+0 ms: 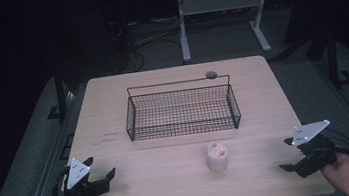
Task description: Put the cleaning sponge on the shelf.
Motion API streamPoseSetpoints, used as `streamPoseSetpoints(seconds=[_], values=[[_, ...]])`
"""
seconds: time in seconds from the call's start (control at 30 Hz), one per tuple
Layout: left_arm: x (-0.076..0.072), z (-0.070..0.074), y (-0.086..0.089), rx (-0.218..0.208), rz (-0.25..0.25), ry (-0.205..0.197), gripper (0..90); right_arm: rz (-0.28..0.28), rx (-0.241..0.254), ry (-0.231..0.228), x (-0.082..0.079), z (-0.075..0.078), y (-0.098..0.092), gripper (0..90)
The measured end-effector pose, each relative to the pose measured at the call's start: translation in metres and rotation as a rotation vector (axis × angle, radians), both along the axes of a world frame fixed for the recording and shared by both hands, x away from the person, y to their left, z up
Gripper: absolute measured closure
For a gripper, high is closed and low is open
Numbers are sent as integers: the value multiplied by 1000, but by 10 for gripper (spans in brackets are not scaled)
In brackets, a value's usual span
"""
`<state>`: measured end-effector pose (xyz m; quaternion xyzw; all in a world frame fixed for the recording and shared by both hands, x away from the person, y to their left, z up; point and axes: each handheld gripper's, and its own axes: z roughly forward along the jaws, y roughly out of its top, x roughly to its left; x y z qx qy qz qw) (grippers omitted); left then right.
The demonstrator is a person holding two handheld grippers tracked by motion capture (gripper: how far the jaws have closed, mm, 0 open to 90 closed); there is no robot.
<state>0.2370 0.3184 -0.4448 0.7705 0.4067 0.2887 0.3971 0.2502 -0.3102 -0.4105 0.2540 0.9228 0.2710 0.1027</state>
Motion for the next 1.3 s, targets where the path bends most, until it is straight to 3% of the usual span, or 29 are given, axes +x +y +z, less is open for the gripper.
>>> streamPoseSetpoints(seconds=[0.2, 0.27, 0.33, 0.5, 0.87, 1.3], values=[[-1, 0, 1, 2, 5, 5, 137, 16, -16, -5, 3, 2, 4, 157], [-2, 0, 2, -4, 10, 1, 137, 33, -26, -36, 5, 3, 8, 157], [-2, 0, 2, -4, 11, -1, 137, 35, -23, -37, 6, 3, 8, 157], [-3, 0, 3, -6, 13, 0, 137, 52, 5, -22, 9, 5, 17, 157], [-3, 0, 2, -6, 9, -1, 137, 109, -27, 5, 19, 8, 44, 156], [-4, 1, 3, -4, 8, -3, 137, 144, -35, 26, 25, 14, 61, 156]])
